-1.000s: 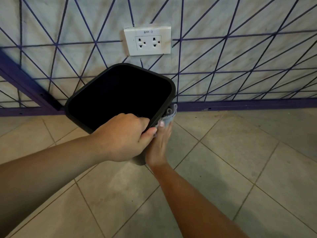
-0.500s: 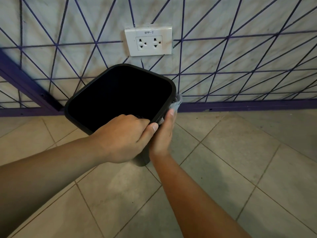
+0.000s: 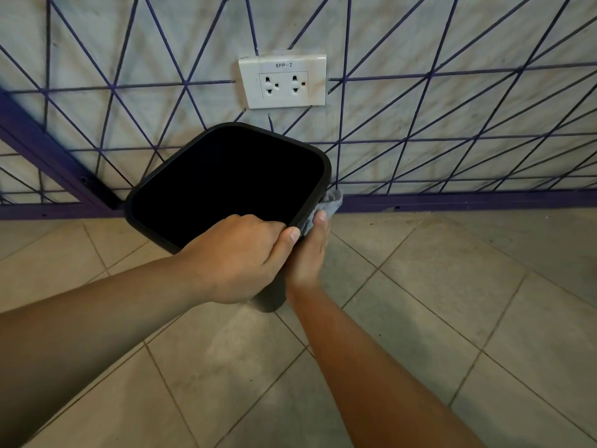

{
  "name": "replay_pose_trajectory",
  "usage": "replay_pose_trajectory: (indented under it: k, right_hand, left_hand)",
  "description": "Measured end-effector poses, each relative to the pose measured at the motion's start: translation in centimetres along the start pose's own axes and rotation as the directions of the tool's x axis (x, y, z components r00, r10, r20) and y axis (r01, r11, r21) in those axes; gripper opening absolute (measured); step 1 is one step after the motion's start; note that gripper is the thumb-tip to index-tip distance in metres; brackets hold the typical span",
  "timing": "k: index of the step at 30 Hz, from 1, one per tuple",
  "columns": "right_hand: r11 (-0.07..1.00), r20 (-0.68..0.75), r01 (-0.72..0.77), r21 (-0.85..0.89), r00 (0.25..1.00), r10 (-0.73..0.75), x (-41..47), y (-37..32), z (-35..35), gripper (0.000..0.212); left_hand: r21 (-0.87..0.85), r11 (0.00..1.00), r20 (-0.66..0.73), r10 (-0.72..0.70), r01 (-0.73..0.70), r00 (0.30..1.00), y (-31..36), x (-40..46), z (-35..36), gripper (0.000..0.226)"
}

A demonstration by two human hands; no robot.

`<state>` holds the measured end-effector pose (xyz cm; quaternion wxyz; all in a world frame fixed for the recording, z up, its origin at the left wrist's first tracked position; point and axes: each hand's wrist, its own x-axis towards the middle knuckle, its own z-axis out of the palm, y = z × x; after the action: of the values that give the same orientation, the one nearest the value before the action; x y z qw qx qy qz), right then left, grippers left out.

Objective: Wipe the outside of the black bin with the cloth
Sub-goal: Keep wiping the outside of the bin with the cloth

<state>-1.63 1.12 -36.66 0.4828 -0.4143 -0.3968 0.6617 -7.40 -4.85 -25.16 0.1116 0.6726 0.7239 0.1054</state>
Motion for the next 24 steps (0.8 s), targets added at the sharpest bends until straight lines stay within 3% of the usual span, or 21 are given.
replay_pose_trajectory:
  k: [1, 5, 7, 10, 13, 15, 17, 19, 22, 24]
  right_hand:
    - [1.0, 0.013, -0.019, 0.001, 1.0, 0.019, 0.1, -0.3, 0.1, 0.115]
    - [0.991, 0.089, 0.133, -0.021, 0.987, -0.131, -3.6, -0.4, 0.4, 0.112]
    - [0.997, 0.071, 0.071, -0.01, 0.995, -0.07, -3.4, 0.8, 0.1, 0.129]
    - [0.995, -0.001, -0.09, 0.039, 0.996, 0.09, -0.9, 0.3, 0.1, 0.128]
    - [0.999, 0.055, 0.045, -0.013, 0.997, -0.045, -2.2, -0.9, 0.5, 0.119]
    - [0.999, 0.078, 0.048, -0.006, 0.996, -0.047, -3.0, -0.1, 0.5, 0.136]
    - [0.997, 0.021, -0.049, 0.065, 0.999, 0.048, -1.4, 1.8, -0.1, 0.154]
    - [0.987, 0.015, -0.128, 0.1, 0.992, 0.127, 0.1, 1.7, -0.2, 0.148]
    - [0.999, 0.058, -0.027, 0.04, 0.998, 0.024, -1.8, -0.1, 0.4, 0.12]
    - [0.999, 0.06, -0.002, 0.033, 0.998, 0.0, -2.6, 0.6, 0.4, 0.132]
  left_hand:
    - [-0.003, 1.0, -0.003, -0.001, 0.001, 1.0, 0.0, 0.0, 0.0, 0.05]
    - [-0.012, 1.0, 0.023, -0.005, 0.005, 1.0, -0.1, -0.1, 0.0, 0.047]
    - [0.012, 1.0, 0.011, 0.004, -0.004, 1.0, 0.1, -0.1, 0.0, 0.04]
    - [0.01, 1.0, 0.011, -0.006, 0.006, 1.0, 0.1, -0.1, 0.0, 0.042]
    - [-0.027, 1.0, 0.025, -0.009, 0.009, 1.0, -0.1, -0.1, -0.1, 0.051]
    - [-0.017, 1.0, 0.025, -0.002, 0.003, 1.0, 0.0, -0.2, -0.1, 0.045]
    - [0.016, 1.0, 0.011, 0.001, -0.001, 1.0, 0.2, -0.1, -0.1, 0.04]
    - [0.02, 1.0, 0.008, -0.002, 0.002, 1.0, 0.2, 0.0, 0.0, 0.043]
    - [0.005, 1.0, 0.018, 0.003, -0.003, 1.0, -0.2, -0.1, 0.0, 0.052]
    - [0.018, 1.0, 0.021, 0.013, -0.013, 1.0, -0.1, -0.1, 0.1, 0.049]
